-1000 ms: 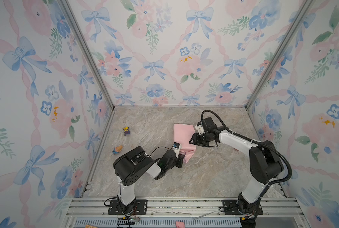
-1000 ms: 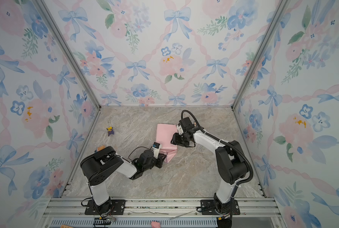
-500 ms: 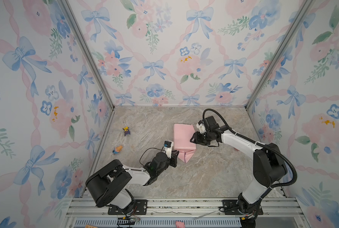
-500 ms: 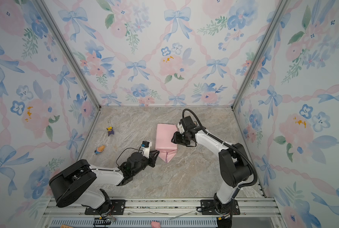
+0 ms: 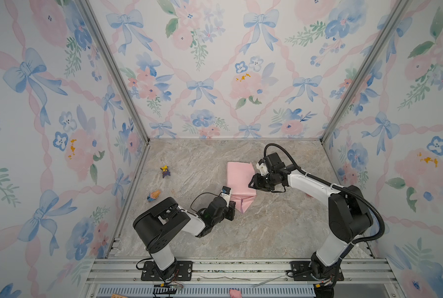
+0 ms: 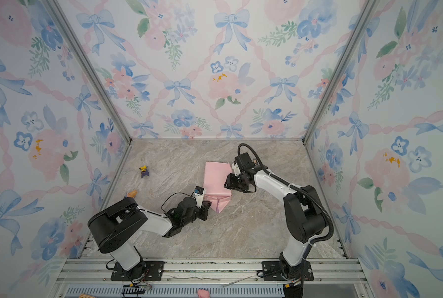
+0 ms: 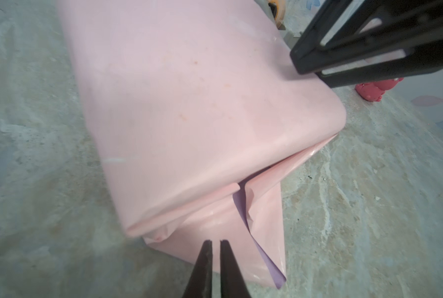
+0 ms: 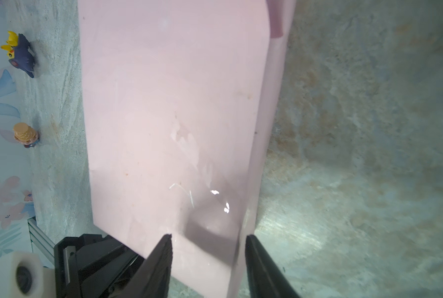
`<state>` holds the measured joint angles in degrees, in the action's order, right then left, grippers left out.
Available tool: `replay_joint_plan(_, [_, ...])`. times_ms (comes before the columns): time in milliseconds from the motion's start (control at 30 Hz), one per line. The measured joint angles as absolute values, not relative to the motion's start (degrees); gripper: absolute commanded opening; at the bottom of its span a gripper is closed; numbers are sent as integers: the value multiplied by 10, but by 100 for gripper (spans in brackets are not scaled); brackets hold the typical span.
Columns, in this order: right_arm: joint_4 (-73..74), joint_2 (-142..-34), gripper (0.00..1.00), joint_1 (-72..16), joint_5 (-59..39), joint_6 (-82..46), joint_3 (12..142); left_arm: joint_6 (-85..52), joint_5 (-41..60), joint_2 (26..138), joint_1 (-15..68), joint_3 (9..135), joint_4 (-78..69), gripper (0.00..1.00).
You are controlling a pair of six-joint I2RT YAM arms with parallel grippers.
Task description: Wrap the gift box in paper
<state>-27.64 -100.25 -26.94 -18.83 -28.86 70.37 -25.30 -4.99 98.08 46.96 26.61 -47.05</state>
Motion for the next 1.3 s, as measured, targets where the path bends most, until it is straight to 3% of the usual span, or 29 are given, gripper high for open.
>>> replay_joint_plan(533, [-277, -1006, 49, -270, -188, -289, 702, -251, -36, 1086, 470, 325, -527, 14])
replay_joint_plan(733, [-277, -1006, 51, -269, -189, -289, 701, -250, -31, 1040, 470, 294, -521, 25])
replay_joint_plan(1000, [-284, -984, 52, -243, -207, -291, 701, -263, -54, 828, 462, 252, -448, 50])
replay_joint_plan(1133, [-282, -974, 53, -220, -230, -295, 701, -302, -50, 792, 404, 316, -325, 55])
replay_joint_plan(1300, [-279, -985, 52, -206, -266, -306, 710, -338, 3, 837, 338, 407, -222, 56])
